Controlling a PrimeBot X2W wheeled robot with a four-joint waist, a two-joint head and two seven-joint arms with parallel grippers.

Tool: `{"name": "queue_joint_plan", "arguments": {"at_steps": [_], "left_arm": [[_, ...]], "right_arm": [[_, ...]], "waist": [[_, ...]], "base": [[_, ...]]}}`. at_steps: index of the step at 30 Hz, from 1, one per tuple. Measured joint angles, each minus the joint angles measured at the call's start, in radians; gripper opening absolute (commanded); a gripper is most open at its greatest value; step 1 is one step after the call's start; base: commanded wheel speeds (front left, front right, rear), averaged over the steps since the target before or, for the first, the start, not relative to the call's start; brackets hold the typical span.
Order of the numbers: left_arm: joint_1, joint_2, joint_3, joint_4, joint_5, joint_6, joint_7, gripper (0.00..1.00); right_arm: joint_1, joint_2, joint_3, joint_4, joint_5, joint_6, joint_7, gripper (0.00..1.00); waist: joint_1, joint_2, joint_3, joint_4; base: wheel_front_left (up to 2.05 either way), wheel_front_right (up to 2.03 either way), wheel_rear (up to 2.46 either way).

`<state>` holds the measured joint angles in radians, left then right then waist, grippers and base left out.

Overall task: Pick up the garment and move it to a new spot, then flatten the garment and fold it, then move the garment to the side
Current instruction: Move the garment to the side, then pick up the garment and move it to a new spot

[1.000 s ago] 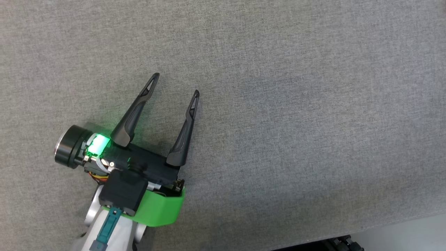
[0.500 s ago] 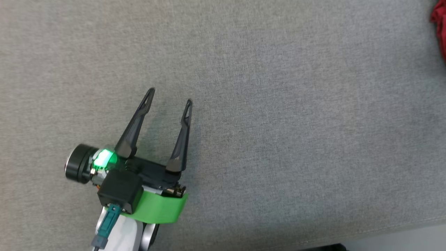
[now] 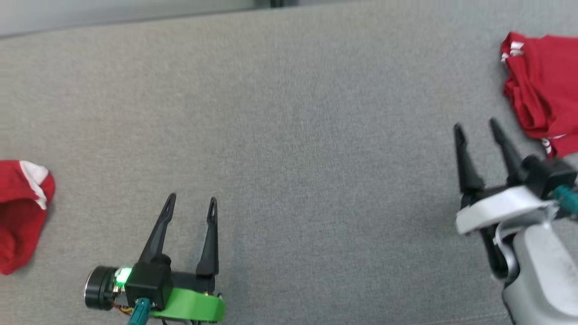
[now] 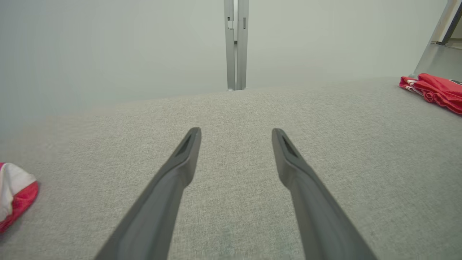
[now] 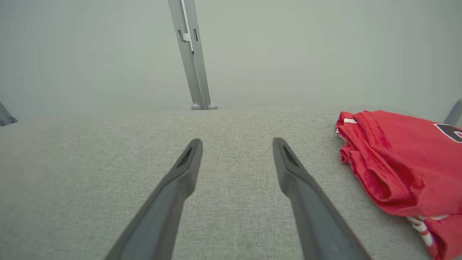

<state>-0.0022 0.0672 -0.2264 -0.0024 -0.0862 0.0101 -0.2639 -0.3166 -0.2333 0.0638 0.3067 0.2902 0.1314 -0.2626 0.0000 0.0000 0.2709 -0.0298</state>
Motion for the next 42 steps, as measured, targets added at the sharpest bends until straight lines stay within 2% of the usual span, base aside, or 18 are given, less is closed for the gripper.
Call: {"name": "queue_joint_plan", "arguments": {"at_steps": [6, 13, 17, 28, 42], "left_arm": [[0.078, -0.012, 0.033, 0.008, -0.031, 0.011, 0.000, 1.00], [0.133, -0.015, 0.067, 0.001, -0.051, 0.003, 0.000, 1.00], [0.159, -0.016, 0.080, -0.007, -0.046, 0.006, 0.000, 1.00], [0.200, -0.017, 0.097, -0.026, -0.085, 0.018, 0.000, 1.00], [0.211, -0.017, 0.098, -0.001, -0.074, 0.031, 0.000, 1.00]], "right_arm": [[0.126, 0.059, 0.023, -0.061, -0.035, 0.000, 0.000, 1.00], [0.240, 0.090, 0.006, -0.125, -0.078, 0.000, 0.000, 1.00], [0.296, 0.105, 0.038, -0.137, -0.084, -0.001, 0.000, 1.00], [0.346, 0.113, 0.077, -0.140, -0.093, 0.000, 0.000, 1.00], [0.368, 0.121, 0.087, -0.138, -0.090, 0.000, 0.000, 1.00]], "waist": [[0.0000, 0.0000, -0.130, 0.013], [-0.0001, 0.0000, -0.248, 0.026], [-0.0001, 0.0000, -0.296, 0.031], [-0.0001, 0.0000, -0.353, 0.023], [-0.0001, 0.0000, -0.372, 0.030]], "base": [[0.00, 0.00, 0.00], [0.00, 0.00, 0.00], [0.00, 0.00, 0.00], [0.00, 0.00, 0.00], [0.00, 0.00, 0.00]]}}
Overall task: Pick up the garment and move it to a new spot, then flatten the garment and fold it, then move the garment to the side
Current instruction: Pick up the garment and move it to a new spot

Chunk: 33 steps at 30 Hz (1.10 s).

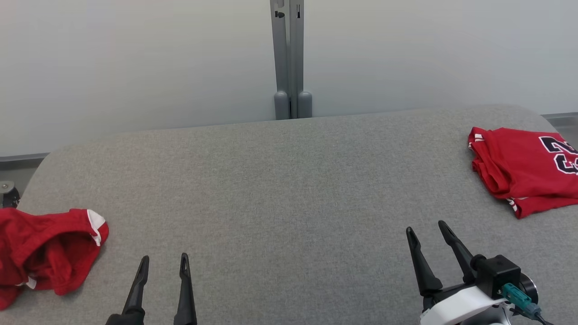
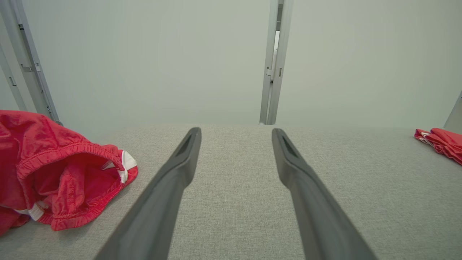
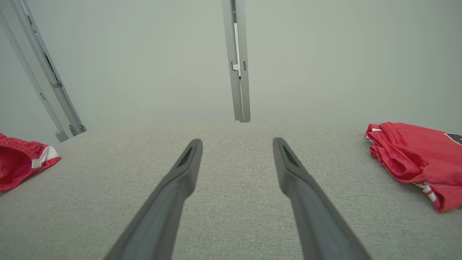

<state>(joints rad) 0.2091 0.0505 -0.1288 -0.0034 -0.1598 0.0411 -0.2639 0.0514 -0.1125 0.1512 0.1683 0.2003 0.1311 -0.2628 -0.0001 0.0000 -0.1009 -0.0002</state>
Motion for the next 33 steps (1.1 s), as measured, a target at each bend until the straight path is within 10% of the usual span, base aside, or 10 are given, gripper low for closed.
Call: {"name": "queue_joint_plan", "arguments": {"at_steps": [33], "left_arm": [[0.000, 0.000, -0.016, 0.023, -0.010, 0.000, 0.000, 1.00]], "right_arm": [[0.026, -0.003, 0.001, 0.005, 0.020, 0.000, 0.000, 1.00]], "waist": [[0.0000, 0.0000, -0.024, 0.001]], "base": [[0.00, 0.00, 0.00]]}}
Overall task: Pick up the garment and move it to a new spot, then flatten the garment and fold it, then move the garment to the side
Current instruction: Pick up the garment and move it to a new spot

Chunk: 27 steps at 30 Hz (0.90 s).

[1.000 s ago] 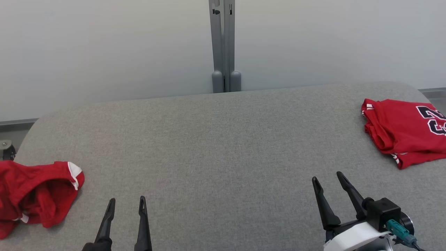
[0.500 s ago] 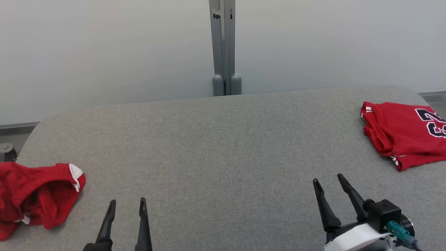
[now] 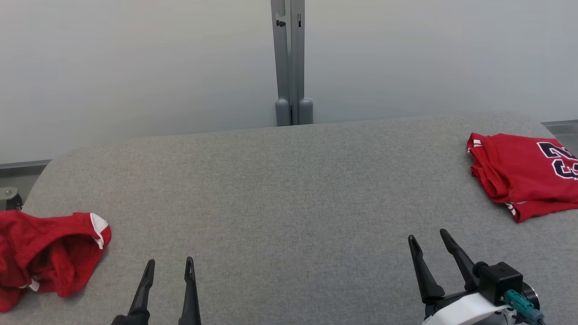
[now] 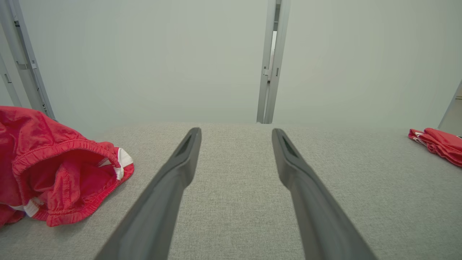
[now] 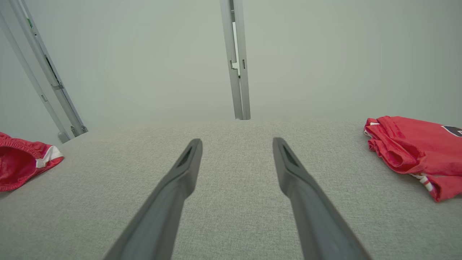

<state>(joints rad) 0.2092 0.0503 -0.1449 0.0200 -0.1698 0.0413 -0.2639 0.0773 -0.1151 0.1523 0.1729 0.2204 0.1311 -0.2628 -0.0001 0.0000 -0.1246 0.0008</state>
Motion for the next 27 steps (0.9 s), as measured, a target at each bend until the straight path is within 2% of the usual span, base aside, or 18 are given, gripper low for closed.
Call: {"name": "queue_joint_plan", "arguments": {"at_steps": [15, 22, 27], "left_arm": [[0.000, 0.000, -0.003, 0.005, -0.003, 0.003, 0.000, 1.00], [-0.004, 0.000, 0.005, 0.004, 0.002, 0.003, 0.000, 1.00], [-0.004, -0.001, 0.013, 0.003, 0.002, 0.002, 0.000, 1.00]], "right_arm": [[0.013, 0.002, -0.010, -0.008, 0.007, 0.000, 0.000, 1.00], [0.023, 0.006, -0.011, -0.009, 0.010, 0.000, 0.000, 1.00], [0.023, 0.008, -0.011, -0.011, 0.010, 0.000, 0.000, 1.00]], "waist": [[0.0001, 0.0000, 0.008, 0.018], [0.0000, 0.0000, 0.019, 0.074], [0.0000, 0.0000, 0.031, 0.139]], "base": [[0.00, 0.00, 0.00], [0.00, 0.00, 0.00], [0.00, 0.00, 0.00]]}}
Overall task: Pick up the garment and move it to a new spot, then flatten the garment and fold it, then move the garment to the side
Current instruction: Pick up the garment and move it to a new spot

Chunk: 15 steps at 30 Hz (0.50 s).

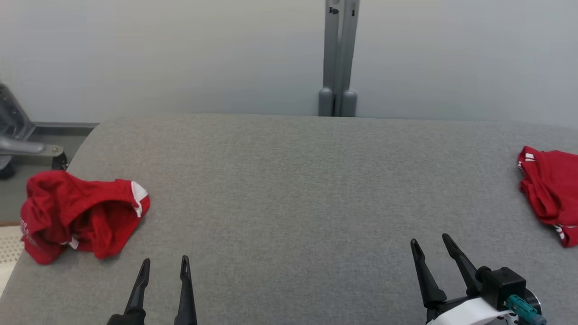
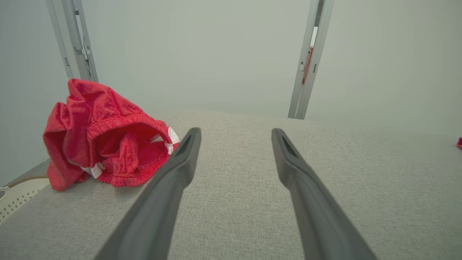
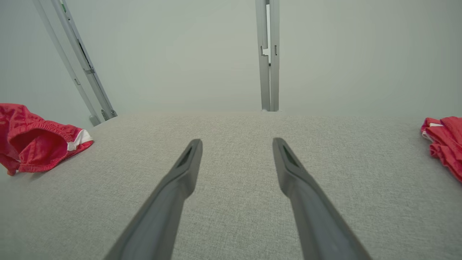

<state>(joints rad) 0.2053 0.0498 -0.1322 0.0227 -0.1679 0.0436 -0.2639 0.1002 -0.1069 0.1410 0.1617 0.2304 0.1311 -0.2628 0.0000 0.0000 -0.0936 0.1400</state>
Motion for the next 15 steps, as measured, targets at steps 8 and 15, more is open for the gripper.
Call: {"name": "queue_joint_plan", "arguments": {"at_steps": [8, 15], "left_arm": [[0.001, 0.000, 0.014, -0.004, -0.003, 0.005, 0.000, 1.00], [0.002, 0.000, 0.028, -0.012, -0.002, 0.008, 0.000, 1.00]], "right_arm": [[0.000, 0.002, -0.002, -0.001, -0.001, 0.000, 0.000, 1.00], [-0.001, 0.003, -0.006, 0.000, -0.001, 0.000, 0.000, 1.00]], "waist": [[0.0000, 0.0000, 0.016, 0.126], [0.0000, 0.0000, 0.028, 0.242]], "base": [[0.00, 0.00, 0.00], [0.00, 0.00, 0.00]]}}
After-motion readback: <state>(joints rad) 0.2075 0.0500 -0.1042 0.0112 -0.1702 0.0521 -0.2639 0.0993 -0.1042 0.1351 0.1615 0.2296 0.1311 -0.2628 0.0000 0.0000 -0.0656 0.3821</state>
